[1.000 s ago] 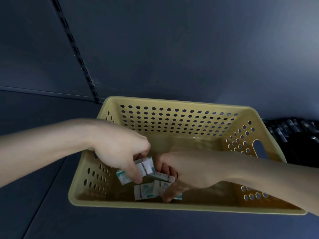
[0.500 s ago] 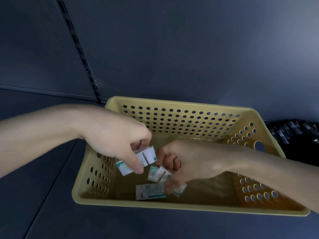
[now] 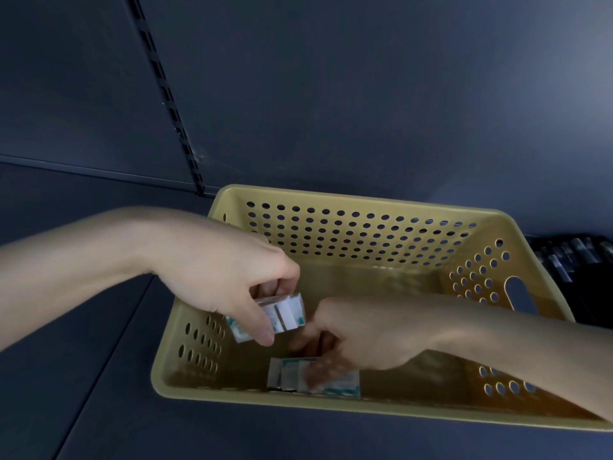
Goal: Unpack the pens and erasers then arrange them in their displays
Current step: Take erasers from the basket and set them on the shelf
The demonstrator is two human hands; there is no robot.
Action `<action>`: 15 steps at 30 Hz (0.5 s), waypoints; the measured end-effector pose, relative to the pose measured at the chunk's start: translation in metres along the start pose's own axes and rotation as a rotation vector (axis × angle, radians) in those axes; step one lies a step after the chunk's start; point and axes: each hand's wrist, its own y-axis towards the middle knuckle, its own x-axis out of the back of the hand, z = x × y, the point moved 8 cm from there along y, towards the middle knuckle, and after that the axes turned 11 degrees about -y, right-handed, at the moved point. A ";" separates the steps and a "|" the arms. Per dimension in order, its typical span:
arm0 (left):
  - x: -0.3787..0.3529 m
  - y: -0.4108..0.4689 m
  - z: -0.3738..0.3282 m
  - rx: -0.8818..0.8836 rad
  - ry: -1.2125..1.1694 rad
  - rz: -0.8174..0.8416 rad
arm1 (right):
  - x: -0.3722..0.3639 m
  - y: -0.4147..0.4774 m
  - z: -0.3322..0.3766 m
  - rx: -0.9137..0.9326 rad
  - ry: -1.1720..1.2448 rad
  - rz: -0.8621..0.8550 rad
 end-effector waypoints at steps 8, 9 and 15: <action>-0.001 0.003 0.003 -0.002 0.010 0.014 | -0.002 -0.003 0.000 -0.031 0.029 0.146; 0.000 0.002 0.003 -0.003 0.003 0.012 | -0.003 -0.004 -0.001 -0.034 0.027 0.161; 0.010 -0.008 -0.010 -0.051 -0.132 -0.100 | 0.009 -0.016 -0.013 -0.107 0.012 0.082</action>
